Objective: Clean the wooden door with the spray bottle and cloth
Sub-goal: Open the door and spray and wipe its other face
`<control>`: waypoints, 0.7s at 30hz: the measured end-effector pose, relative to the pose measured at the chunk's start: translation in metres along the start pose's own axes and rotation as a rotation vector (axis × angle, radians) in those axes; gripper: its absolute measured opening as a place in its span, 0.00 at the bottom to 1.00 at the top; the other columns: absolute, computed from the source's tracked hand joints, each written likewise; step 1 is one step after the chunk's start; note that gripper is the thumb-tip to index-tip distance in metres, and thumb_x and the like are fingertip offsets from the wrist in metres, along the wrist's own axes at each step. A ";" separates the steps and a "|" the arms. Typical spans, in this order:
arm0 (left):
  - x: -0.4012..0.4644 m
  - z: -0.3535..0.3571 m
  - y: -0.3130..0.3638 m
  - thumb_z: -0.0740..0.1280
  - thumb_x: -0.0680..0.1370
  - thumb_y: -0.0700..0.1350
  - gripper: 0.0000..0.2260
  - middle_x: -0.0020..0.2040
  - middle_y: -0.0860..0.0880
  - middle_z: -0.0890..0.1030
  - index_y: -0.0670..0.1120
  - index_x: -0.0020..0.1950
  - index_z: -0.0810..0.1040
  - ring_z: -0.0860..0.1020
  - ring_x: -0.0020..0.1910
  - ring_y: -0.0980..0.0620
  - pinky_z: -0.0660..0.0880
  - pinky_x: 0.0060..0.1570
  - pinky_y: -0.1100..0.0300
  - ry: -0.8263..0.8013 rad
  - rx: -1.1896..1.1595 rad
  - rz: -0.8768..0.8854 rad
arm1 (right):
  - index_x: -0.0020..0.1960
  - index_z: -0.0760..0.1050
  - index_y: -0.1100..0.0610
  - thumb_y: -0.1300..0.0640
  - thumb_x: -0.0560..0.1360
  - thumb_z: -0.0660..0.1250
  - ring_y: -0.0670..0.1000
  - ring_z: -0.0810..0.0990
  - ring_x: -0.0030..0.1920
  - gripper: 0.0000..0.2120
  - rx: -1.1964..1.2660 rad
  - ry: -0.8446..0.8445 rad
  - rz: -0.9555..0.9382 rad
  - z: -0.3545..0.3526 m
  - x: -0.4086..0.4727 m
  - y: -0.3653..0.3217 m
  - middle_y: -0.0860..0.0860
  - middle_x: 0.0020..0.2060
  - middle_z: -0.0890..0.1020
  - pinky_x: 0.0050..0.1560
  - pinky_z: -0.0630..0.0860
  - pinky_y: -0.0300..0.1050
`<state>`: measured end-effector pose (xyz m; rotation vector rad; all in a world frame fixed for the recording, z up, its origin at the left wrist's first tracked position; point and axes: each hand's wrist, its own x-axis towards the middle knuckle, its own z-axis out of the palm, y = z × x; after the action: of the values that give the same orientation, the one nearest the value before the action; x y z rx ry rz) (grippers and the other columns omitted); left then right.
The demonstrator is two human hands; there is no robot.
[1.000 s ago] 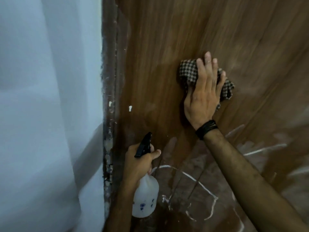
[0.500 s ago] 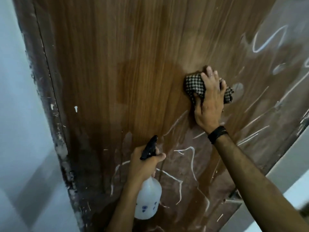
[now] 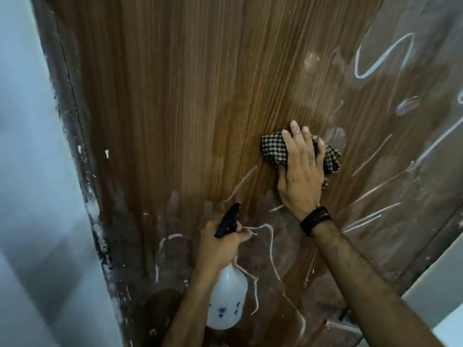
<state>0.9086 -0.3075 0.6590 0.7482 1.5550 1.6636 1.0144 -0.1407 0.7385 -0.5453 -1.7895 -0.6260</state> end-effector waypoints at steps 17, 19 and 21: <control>0.005 -0.024 -0.001 0.76 0.74 0.40 0.07 0.29 0.49 0.75 0.45 0.42 0.78 0.70 0.22 0.55 0.69 0.25 0.62 0.038 0.036 0.025 | 0.78 0.59 0.58 0.61 0.80 0.66 0.55 0.57 0.79 0.30 -0.073 -0.010 -0.008 0.034 -0.037 -0.041 0.56 0.78 0.61 0.79 0.48 0.58; 0.007 -0.030 -0.002 0.76 0.74 0.40 0.07 0.30 0.48 0.75 0.45 0.42 0.78 0.70 0.22 0.56 0.69 0.24 0.63 0.043 0.028 0.026 | 0.78 0.58 0.58 0.61 0.80 0.64 0.56 0.57 0.79 0.29 -0.070 0.016 0.005 0.035 -0.017 -0.046 0.56 0.78 0.60 0.79 0.47 0.58; 0.009 -0.034 -0.003 0.76 0.74 0.40 0.07 0.31 0.48 0.76 0.45 0.43 0.78 0.70 0.22 0.56 0.69 0.23 0.63 0.058 0.020 0.022 | 0.78 0.58 0.58 0.62 0.80 0.64 0.56 0.57 0.79 0.30 -0.077 0.031 0.010 0.039 -0.010 -0.052 0.55 0.79 0.59 0.79 0.46 0.58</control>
<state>0.8763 -0.3194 0.6521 0.7361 1.6110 1.7012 0.9557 -0.1549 0.7111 -0.5935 -1.7380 -0.6951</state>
